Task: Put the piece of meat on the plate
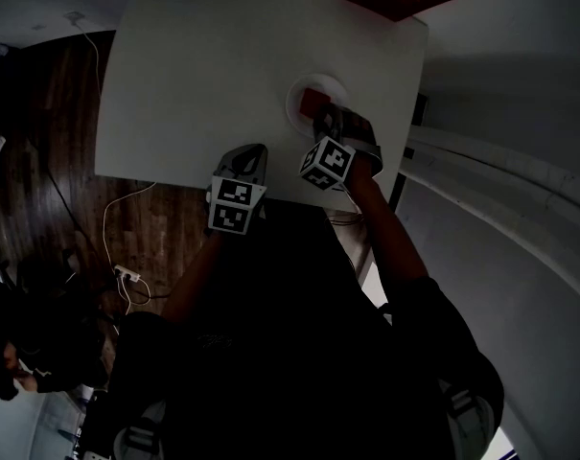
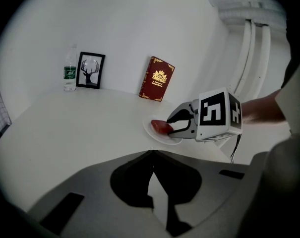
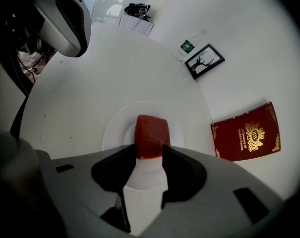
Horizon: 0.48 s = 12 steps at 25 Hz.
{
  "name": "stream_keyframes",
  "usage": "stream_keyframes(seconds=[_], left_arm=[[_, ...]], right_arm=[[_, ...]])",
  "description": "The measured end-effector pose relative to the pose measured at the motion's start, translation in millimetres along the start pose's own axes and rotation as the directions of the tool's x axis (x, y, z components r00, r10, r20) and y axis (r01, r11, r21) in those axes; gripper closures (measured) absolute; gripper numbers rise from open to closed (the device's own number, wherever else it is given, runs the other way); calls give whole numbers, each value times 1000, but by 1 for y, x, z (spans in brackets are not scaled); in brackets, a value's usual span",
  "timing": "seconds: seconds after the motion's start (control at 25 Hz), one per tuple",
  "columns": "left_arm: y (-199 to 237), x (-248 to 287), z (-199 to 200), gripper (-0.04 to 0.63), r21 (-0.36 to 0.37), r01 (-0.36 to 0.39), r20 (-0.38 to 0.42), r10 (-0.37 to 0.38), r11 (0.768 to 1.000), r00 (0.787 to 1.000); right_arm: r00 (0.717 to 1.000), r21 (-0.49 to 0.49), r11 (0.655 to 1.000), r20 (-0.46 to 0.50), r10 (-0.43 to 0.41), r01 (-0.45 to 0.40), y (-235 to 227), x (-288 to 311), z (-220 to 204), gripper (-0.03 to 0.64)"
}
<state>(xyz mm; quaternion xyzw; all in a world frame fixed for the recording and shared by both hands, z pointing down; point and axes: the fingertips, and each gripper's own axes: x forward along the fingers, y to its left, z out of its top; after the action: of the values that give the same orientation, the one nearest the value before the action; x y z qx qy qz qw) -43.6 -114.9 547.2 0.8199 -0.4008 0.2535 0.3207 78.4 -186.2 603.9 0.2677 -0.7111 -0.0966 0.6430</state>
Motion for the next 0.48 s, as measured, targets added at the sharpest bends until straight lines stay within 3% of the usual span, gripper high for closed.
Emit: stream_keyframes(seconds=[0.48], left_arm=[[8, -15, 4, 594, 17, -2, 22, 2, 1000, 1000]], right_arm=[[997, 90, 993, 24, 69, -71, -1, -13, 10, 407]])
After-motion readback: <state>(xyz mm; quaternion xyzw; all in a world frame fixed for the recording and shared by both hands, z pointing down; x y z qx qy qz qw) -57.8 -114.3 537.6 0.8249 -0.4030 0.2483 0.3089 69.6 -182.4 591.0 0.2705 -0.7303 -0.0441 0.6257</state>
